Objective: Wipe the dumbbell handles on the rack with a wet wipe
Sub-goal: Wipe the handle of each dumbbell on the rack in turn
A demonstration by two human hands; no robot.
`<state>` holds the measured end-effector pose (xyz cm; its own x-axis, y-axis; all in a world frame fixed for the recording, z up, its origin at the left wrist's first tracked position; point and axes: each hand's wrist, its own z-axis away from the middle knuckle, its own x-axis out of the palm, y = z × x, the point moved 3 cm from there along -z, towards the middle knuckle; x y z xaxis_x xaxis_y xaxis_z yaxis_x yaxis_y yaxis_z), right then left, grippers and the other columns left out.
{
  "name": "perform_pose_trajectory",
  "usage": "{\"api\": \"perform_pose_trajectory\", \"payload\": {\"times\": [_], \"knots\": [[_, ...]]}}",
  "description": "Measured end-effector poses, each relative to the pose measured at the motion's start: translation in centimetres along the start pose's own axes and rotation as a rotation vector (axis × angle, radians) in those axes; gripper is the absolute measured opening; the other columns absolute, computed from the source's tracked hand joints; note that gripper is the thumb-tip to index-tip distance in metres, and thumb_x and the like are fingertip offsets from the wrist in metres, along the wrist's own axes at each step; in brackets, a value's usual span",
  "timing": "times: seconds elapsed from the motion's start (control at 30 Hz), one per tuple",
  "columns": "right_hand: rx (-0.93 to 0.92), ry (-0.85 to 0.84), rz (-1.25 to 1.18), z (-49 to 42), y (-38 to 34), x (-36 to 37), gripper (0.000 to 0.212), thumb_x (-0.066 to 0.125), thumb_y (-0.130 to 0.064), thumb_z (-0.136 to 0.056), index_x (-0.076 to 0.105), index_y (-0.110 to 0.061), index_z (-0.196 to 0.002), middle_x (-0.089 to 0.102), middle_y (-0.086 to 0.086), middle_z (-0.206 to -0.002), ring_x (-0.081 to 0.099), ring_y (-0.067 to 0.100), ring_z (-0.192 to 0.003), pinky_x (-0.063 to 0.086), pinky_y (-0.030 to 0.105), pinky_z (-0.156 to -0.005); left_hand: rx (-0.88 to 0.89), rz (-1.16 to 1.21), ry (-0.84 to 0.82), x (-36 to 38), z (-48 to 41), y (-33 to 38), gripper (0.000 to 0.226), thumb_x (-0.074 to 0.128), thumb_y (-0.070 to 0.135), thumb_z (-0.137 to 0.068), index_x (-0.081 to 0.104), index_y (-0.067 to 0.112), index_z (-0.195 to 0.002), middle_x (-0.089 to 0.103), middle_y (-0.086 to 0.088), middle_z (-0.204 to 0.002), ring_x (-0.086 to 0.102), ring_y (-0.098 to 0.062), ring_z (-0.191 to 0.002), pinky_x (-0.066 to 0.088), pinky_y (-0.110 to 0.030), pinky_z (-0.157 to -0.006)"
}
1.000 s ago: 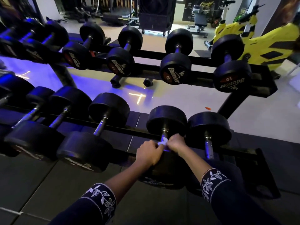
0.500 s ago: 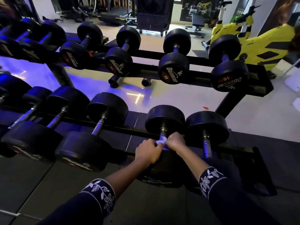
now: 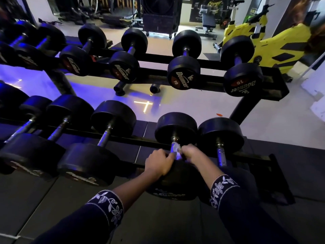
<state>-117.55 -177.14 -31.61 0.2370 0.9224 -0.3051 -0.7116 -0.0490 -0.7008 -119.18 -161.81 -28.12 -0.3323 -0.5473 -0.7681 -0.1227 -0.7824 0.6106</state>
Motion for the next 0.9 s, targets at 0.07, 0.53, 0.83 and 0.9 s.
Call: {"api": "perform_pose_trajectory", "payload": {"times": [0.07,0.53,0.83,0.9], "knots": [[0.101,-0.096,-0.358,-0.8,-0.2,0.1,0.031,0.026,0.001,-0.093,0.049,0.0,-0.072,0.054,0.018,-0.065,0.058,0.028,-0.066,0.051,0.037,-0.081,0.0,-0.007,-0.001,0.1,-0.2,0.0,0.054,0.04,0.056,-0.09,0.071,0.013,-0.094,0.067,-0.02,-0.103,0.061,-0.038,-0.101,0.046,-0.039,-0.081],[0.052,0.004,-0.33,-6.3,2.2,-1.3,0.02,0.044,-0.011,-0.081,0.056,-0.01,-0.065,0.057,0.007,-0.053,0.056,0.02,-0.047,0.049,0.025,-0.055,-0.013,0.004,0.012,0.4,-0.6,-0.8,0.06,0.038,0.061,-0.086,0.071,0.015,-0.104,0.068,-0.016,-0.107,0.062,-0.037,-0.104,0.05,-0.04,-0.086],[0.085,-0.037,-0.048,-7.6,5.3,-1.0,0.02,0.05,-0.022,-0.08,0.058,-0.012,-0.064,0.058,0.004,-0.053,0.053,0.023,-0.056,0.042,0.026,-0.057,-0.014,0.005,0.005,0.5,-0.7,-0.9,0.058,0.04,0.06,-0.089,0.07,0.013,-0.105,0.067,-0.016,-0.108,0.061,-0.036,-0.105,0.048,-0.041,-0.087],[0.061,-0.033,-0.071,-6.2,3.6,-1.0,0.021,0.045,-0.014,-0.083,0.056,-0.01,-0.066,0.055,0.009,-0.065,0.054,0.023,-0.059,0.044,0.028,-0.061,-0.016,0.006,0.005,0.5,-0.7,-0.9,0.058,0.039,0.06,-0.088,0.07,0.013,-0.104,0.067,-0.016,-0.108,0.061,-0.036,-0.104,0.048,-0.041,-0.086]]}}
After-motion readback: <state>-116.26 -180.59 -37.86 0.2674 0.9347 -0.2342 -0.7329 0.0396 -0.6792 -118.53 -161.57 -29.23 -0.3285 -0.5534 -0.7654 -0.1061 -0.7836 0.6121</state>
